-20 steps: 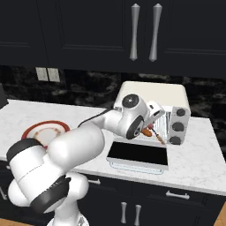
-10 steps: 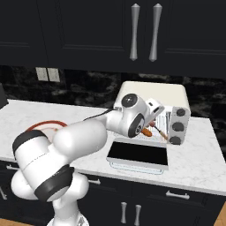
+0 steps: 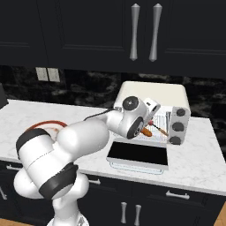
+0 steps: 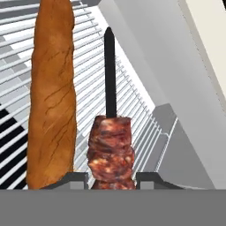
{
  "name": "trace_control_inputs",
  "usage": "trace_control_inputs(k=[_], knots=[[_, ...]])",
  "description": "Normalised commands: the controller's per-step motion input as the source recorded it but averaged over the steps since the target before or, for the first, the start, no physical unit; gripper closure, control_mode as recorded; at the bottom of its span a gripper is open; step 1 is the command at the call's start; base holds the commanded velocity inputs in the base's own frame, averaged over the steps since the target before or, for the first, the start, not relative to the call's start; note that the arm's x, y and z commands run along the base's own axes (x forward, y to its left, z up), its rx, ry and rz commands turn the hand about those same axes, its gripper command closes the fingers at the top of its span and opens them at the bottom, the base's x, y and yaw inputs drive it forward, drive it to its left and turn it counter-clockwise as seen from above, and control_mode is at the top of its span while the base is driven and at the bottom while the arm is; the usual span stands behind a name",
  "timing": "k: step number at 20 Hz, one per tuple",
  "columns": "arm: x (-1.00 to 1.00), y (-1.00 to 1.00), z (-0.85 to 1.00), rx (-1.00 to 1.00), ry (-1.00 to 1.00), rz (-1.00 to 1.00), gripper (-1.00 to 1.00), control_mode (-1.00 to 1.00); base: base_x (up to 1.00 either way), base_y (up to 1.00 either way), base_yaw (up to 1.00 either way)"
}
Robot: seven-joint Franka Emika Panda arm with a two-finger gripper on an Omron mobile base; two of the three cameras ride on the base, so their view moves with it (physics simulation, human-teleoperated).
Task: Pick up the kebab skewer and baguette bread, and place them inside the toaster oven. Close the toaster oven door and start by setting the timer.
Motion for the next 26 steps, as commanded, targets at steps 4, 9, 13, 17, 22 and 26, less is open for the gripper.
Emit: trace_control_inputs(k=[4,9,13,17,22,26], knots=[[0.14,-0.02,0.0,-0.02,0.04,0.17,1.0,-1.0,0.0,0.0,0.0],[0.2,-0.02,0.0,-0.05,0.11,0.09,1.0,-1.0,0.0,0.0,0.0],[0.19,0.0,0.0,-0.06,0.12,0.04,1.0,-1.0,0.0,0.0,0.0],[0.15,0.0,-0.01,-0.02,0.1,0.01,1.0,-1.0,0.0,0.0,0.0],[0.03,0.0,-0.1,0.0,0.03,0.0,1.0,-1.0,0.0,0.0,0.0],[0.0,0.0,-0.18,0.0,0.0,0.0,1.0,-1.0,0.0,0.0,0.0]])
